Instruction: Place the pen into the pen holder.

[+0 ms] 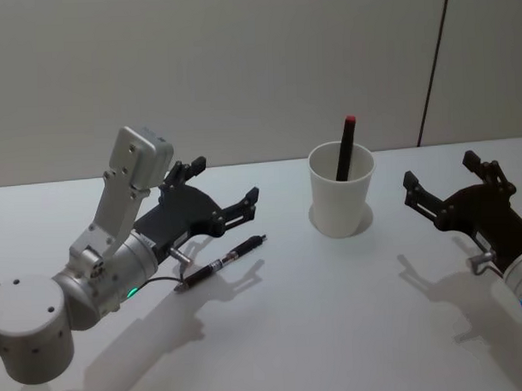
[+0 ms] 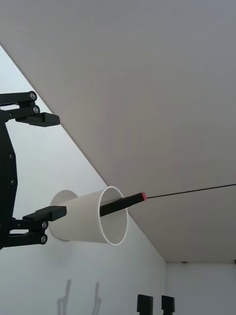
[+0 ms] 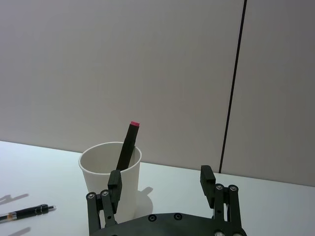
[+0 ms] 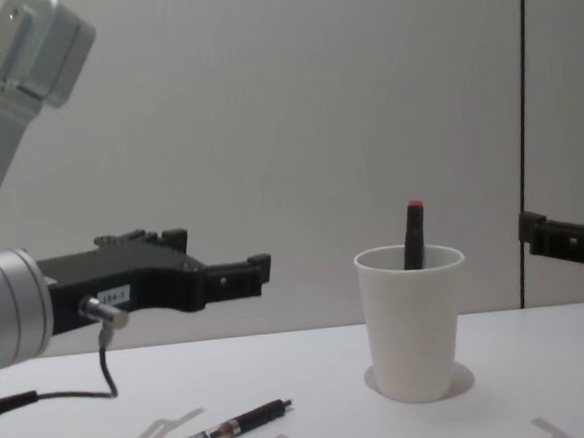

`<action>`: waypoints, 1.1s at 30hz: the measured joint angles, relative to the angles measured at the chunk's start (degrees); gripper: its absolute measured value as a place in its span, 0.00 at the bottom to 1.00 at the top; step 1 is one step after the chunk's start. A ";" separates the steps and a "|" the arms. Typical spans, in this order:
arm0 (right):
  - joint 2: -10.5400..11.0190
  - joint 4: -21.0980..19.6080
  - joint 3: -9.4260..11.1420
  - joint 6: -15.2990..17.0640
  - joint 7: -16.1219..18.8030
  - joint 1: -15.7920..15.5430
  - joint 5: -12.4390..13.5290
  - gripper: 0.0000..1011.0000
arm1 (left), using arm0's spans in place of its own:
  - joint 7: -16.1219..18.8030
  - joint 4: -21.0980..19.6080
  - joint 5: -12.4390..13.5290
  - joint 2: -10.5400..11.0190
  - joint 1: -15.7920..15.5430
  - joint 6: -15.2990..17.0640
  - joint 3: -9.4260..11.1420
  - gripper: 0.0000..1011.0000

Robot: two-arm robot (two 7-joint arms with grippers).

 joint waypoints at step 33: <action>0.00 0.00 0.00 0.01 0.00 0.00 0.00 0.99 | -11.24 3.30 -0.90 3.02 -0.91 10.38 -1.28 0.99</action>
